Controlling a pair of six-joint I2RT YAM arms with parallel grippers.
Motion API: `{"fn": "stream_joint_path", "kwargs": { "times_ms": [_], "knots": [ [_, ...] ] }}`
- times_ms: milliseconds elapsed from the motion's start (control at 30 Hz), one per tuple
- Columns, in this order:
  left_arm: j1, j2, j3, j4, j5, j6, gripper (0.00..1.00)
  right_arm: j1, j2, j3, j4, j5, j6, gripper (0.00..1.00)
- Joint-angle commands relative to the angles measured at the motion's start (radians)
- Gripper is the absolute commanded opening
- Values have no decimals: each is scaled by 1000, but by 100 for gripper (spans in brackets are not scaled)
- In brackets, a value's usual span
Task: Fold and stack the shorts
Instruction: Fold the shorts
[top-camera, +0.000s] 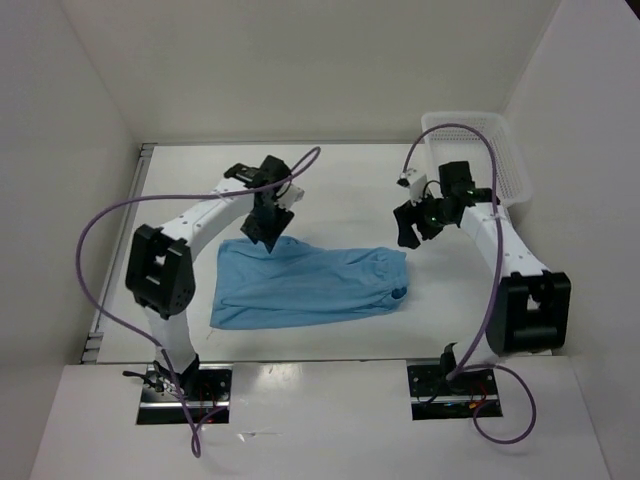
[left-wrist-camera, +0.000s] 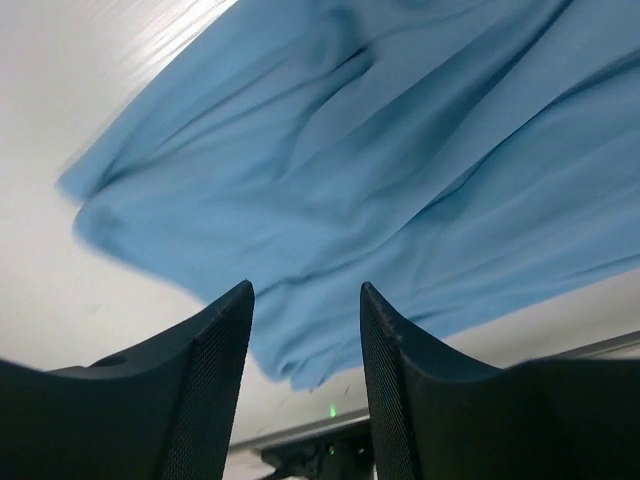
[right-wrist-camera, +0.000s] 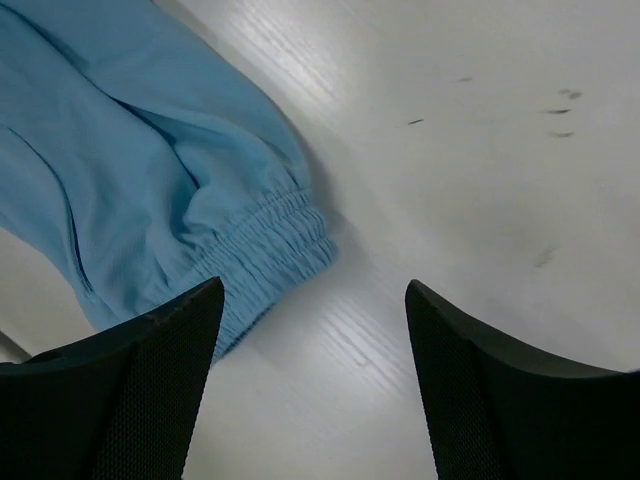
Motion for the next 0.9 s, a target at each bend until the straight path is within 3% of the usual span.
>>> {"fn": "stream_joint_path", "kwargs": {
  "times_ms": [0,100,300,600,733,800,867],
  "knots": [
    [-69,135,82,-7,88,4,55,23,110,35,-40,-36,161,78],
    [-119,177,92,17,127,4,55,32,122,-52,-49,-63,139,82],
    [-224,228,18,82,127,4,56,138,193,-61,29,4,219,86],
    [-224,284,-42,134,127,4,56,233,313,-83,52,252,298,86],
    [-224,284,-75,145,136,4,57,242,331,-83,61,282,320,86],
    [-224,294,-86,164,136,4,57,242,342,-83,61,282,320,81],
    [-224,307,-95,174,127,4,57,242,380,-74,52,282,320,65]
  ]
}}
